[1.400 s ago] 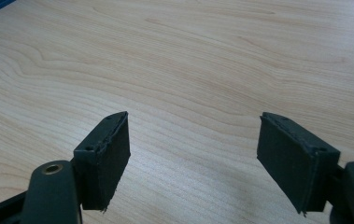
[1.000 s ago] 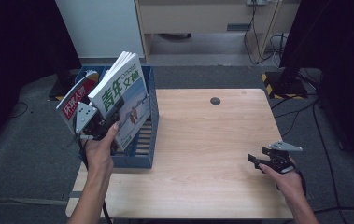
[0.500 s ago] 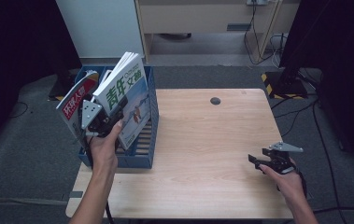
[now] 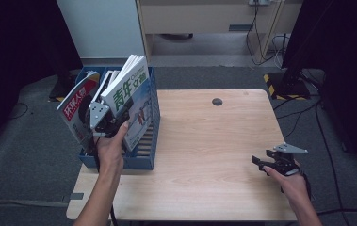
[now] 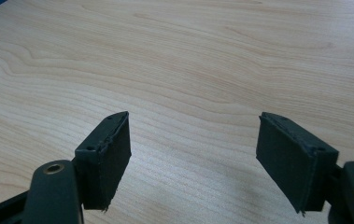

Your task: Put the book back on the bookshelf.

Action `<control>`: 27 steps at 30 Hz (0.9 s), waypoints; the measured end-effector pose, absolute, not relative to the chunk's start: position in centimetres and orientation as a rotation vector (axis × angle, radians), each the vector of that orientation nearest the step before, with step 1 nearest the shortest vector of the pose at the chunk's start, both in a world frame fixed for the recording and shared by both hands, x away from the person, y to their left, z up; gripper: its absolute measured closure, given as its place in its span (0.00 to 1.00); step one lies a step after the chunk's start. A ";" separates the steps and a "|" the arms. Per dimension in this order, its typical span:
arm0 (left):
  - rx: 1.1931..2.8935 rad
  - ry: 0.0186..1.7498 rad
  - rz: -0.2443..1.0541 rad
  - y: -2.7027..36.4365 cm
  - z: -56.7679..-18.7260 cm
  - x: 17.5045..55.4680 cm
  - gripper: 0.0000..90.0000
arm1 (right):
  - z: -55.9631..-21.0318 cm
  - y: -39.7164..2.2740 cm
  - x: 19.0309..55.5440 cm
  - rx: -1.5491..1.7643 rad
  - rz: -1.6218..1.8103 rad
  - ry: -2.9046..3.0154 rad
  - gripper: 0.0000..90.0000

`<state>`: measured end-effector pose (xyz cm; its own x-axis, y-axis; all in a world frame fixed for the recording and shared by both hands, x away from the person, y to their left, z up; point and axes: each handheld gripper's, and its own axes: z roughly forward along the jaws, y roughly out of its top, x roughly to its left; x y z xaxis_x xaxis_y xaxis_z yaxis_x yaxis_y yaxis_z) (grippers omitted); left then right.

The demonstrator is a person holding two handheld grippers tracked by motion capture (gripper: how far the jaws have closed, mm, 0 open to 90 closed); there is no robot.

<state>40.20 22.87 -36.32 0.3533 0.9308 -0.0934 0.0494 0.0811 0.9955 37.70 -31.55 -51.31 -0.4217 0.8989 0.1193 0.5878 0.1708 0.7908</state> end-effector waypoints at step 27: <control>1.327 1.020 0.864 22.3 -38.2 41.3 0.82 | -51.3 -32.0 37.5 1.424 1.122 2.066 0.29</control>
<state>41.28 22.26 -38.24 0.3419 0.9351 -0.0930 0.0621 0.0763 0.9952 37.51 -31.98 -51.34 -0.4078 0.9053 0.1189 0.5928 0.1634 0.7886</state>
